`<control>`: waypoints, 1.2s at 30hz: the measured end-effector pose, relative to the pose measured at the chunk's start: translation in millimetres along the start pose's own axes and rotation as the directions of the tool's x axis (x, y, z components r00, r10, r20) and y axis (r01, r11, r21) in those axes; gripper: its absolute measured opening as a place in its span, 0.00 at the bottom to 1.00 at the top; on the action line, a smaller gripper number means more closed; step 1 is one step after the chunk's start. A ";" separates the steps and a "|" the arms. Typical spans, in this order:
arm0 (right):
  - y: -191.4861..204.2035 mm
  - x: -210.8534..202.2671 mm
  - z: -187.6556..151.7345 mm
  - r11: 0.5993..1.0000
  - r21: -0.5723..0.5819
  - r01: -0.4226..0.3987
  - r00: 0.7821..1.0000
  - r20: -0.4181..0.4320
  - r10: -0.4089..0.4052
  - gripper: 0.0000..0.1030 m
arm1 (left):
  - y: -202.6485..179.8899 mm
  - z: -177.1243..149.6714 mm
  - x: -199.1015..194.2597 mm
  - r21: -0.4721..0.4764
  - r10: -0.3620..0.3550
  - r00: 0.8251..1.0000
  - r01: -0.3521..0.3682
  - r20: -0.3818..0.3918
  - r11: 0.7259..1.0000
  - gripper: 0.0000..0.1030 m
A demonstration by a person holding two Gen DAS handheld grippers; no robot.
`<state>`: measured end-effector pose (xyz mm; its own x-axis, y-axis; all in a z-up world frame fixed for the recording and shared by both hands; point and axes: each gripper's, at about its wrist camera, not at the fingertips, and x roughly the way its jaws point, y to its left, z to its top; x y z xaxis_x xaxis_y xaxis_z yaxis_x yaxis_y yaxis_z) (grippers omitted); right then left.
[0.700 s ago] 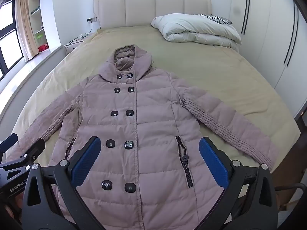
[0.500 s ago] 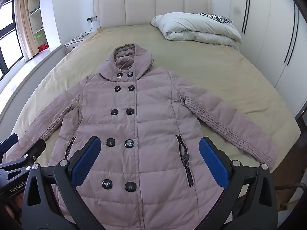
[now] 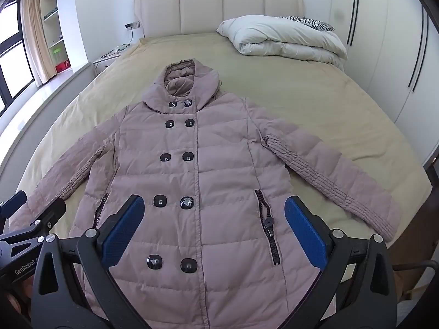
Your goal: Fold large clothes
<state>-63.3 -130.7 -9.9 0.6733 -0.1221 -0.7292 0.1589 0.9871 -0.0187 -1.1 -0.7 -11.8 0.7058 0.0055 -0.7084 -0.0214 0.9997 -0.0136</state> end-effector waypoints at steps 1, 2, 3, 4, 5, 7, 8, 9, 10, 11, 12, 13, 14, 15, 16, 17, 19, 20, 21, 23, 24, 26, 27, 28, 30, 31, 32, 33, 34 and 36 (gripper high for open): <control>-0.4 -0.4 1.2 1.000 0.001 0.001 1.000 0.000 -0.001 1.00 | 0.0 -0.3 0.2 0.000 0.000 1.000 0.000 0.000 1.000 1.00; -0.4 -0.3 1.1 1.000 0.001 0.001 1.000 -0.001 -0.001 1.00 | 0.1 0.1 0.0 0.000 -0.001 1.000 0.001 -0.001 1.000 1.00; 0.1 -0.1 0.3 1.000 0.001 0.000 1.000 -0.002 0.000 1.00 | -0.1 -1.2 0.9 0.000 -0.001 1.000 0.001 -0.001 1.000 1.00; 0.5 1.7 0.3 1.000 0.000 0.000 1.000 -0.004 0.000 1.00 | 0.0 -0.5 0.5 0.000 -0.001 1.000 0.001 -0.001 1.000 1.00; 1.1 3.0 0.1 1.000 -0.002 -0.001 1.000 -0.004 0.001 1.00 | 0.1 -0.4 0.5 0.000 -0.001 1.000 0.001 -0.001 1.000 1.00; 2.0 3.7 -1.3 1.000 -0.002 -0.001 1.000 -0.004 0.001 1.00 | 0.0 -1.1 1.1 0.001 -0.001 1.000 0.001 -0.002 1.000 1.00; 0.7 3.2 0.2 1.000 0.000 -0.002 1.000 -0.005 0.002 1.00 | -0.2 -2.5 2.2 0.001 -0.001 1.000 0.001 -0.003 1.000 1.00; 1.2 3.7 -0.4 1.000 0.000 -0.002 1.000 -0.006 0.002 1.00 | 0.8 -4.2 3.8 0.001 -0.001 1.000 0.001 -0.002 1.000 1.00; 1.7 4.0 -0.8 1.000 0.000 -0.001 1.000 -0.007 0.001 1.00 | 3.9 -4.9 5.9 0.000 -0.001 1.000 0.001 -0.002 1.000 1.00; 2.9 4.7 -2.1 1.000 -0.002 0.000 1.000 -0.008 0.000 1.00 | 3.8 -4.5 5.7 0.000 -0.001 1.000 0.001 -0.003 1.000 1.00; 3.6 5.1 -3.1 1.000 -0.002 -0.001 1.000 -0.008 0.001 1.00 | 3.8 -4.3 5.6 0.000 -0.001 1.000 0.001 -0.004 1.000 1.00; 3.4 5.2 -3.1 1.000 -0.002 -0.001 1.000 -0.007 0.001 1.00 | 3.9 -4.6 5.8 0.000 -0.001 1.000 0.001 -0.004 1.000 1.00; 2.7 4.9 -1.9 1.000 -0.001 -0.001 1.000 -0.008 0.001 1.00 | 5.5 -7.6 8.0 0.000 -0.001 1.000 0.001 -0.004 1.000 1.00; 3.2 5.3 -2.6 1.000 -0.001 -0.002 1.000 -0.008 0.002 1.00 | 5.5 -7.4 8.0 0.000 -0.001 1.000 0.001 -0.004 1.000 1.00; 3.7 5.7 -3.3 1.000 -0.002 -0.002 1.000 -0.008 0.002 1.00 | 5.6 -7.6 8.2 0.000 -0.001 1.000 0.001 -0.005 1.000 1.00; 4.9 6.8 -4.8 1.000 -0.003 -0.002 1.000 -0.008 0.002 1.00 | 5.6 -7.3 7.9 0.000 -0.001 1.000 0.001 -0.005 1.000 1.00; 4.8 7.2 -4.7 1.000 -0.002 -0.001 1.000 -0.009 0.001 1.00 | 5.5 -7.5 8.2 0.000 -0.001 1.000 0.001 -0.005 1.000 1.00; 3.7 6.4 -3.1 1.000 -0.001 -0.003 1.000 -0.010 0.003 1.00 | 5.5 -7.6 8.3 0.000 -0.001 1.000 0.001 -0.005 1.000 1.00; 4.1 6.7 -3.7 1.000 -0.001 -0.002 1.000 -0.010 0.002 1.00 | 5.5 -7.2 8.0 0.000 -0.001 1.000 0.001 -0.005 1.000 1.00; 3.6 6.5 -2.7 1.000 -0.001 -0.002 1.000 -0.010 0.002 1.00 | 5.7 -7.9 8.6 -0.001 -0.001 1.000 0.001 -0.006 1.000 1.00; 4.4 7.0 -3.6 1.000 -0.002 -0.002 1.000 -0.011 0.002 1.00 | 5.5 -7.6 8.3 -0.001 -0.002 1.000 0.002 -0.006 1.000 1.00; 3.6 6.7 -2.9 1.000 -0.001 -0.002 1.000 -0.011 0.002 1.00 | 5.3 -7.0 8.0 0.000 0.000 1.000 0.000 -0.007 1.000 1.00; 4.9 7.5 -4.7 1.000 -0.001 -0.002 1.000 -0.012 0.002 1.00 | 5.3 -7.1 7.9 0.000 -0.001 1.000 0.001 -0.006 1.000 1.00; 5.0 7.4 -4.8 1.000 -0.001 -0.002 1.000 -0.012 0.002 1.00 | 5.5 -7.8 8.5 0.000 -0.001 1.000 0.001 -0.006 1.000 1.00; 5.1 7.5 -4.9 1.000 -0.001 -0.002 1.000 -0.012 0.002 1.00 | 5.5 -7.6 8.5 -0.001 0.000 1.000 0.000 -0.007 1.000 1.00; 6.4 8.2 -6.7 1.000 -0.001 -0.002 1.000 -0.013 0.002 1.00 | 5.3 -7.0 8.1 -0.001 0.000 1.000 0.000 -0.007 1.000 1.00; 6.5 8.2 -6.5 1.000 -0.002 -0.002 1.000 -0.013 0.002 1.00 | 5.5 -7.6 8.6 -0.002 0.000 1.000 0.000 -0.007 1.000 1.00; 6.2 8.0 -6.4 1.000 -0.003 -0.003 1.000 -0.012 0.003 1.00 | 6.2 -8.0 8.7 -0.002 -0.001 1.000 0.001 -0.007 1.000 1.00; 7.7 8.6 -9.0 1.000 -0.003 -0.002 1.000 -0.012 0.002 1.00 | 8.0 -8.7 8.8 -0.002 0.000 1.000 0.000 -0.007 1.000 1.00; 6.0 8.3 -6.0 1.000 -0.002 -0.003 1.000 -0.014 0.003 1.00 | 7.9 -8.3 8.8 -0.003 -0.001 1.000 0.001 -0.008 1.000 1.00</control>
<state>-61.0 -125.2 -20.1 0.6638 -0.1181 -0.7385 0.1557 0.9876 -0.0180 -1.0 7.0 -24.0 0.7002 0.0044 -0.7139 -0.0227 0.9996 -0.0161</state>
